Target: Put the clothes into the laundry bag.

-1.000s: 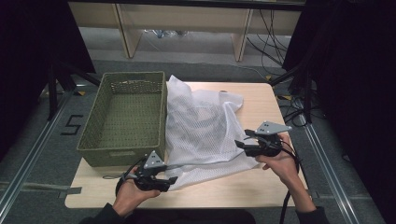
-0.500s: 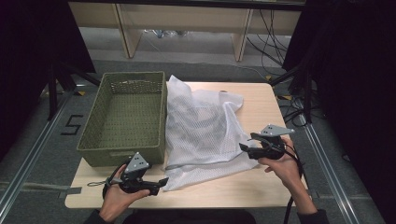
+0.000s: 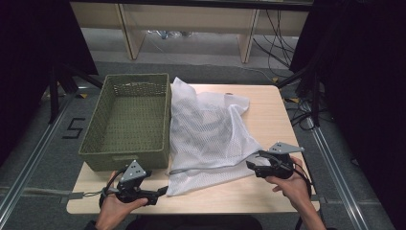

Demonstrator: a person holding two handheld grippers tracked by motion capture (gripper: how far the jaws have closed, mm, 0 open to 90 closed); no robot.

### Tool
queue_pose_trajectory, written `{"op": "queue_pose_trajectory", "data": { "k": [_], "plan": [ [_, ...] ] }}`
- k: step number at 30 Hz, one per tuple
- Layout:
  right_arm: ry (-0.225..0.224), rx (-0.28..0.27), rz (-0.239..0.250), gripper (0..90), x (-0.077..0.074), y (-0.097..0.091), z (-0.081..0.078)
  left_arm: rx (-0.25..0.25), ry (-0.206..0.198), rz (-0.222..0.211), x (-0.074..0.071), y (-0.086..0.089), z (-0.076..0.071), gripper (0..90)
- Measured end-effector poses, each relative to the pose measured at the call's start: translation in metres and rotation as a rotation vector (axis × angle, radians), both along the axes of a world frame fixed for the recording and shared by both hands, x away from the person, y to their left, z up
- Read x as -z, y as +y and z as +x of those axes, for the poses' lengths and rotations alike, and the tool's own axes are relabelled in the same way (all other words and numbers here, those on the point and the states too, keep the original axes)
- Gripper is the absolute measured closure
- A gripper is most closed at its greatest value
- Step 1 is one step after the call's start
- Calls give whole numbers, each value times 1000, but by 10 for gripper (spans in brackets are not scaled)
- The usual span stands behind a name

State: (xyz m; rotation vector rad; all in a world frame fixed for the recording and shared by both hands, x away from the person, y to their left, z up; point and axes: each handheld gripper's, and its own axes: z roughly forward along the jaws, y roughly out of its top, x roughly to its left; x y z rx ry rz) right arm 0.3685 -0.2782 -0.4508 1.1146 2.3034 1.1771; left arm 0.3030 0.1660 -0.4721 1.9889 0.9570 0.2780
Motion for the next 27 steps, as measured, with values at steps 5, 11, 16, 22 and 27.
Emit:
{"op": "queue_pose_trajectory", "data": {
  "k": [5,11,16,22,27],
  "plan": [
    [31,-1,-9,307,6,2,-18,24,12,43,3,-3,-5,161],
    [46,-10,-44,297,9,4,-37,44,-3,64,1,-5,-12,163],
    [10,-35,-58,296,8,5,-51,28,-15,23,-1,-7,-16,163],
    [11,-44,-71,293,11,6,-53,24,-34,46,-2,-4,-13,163],
    [18,-42,-74,293,12,5,-52,10,-27,20,-2,-6,-13,162]
  ]
}}
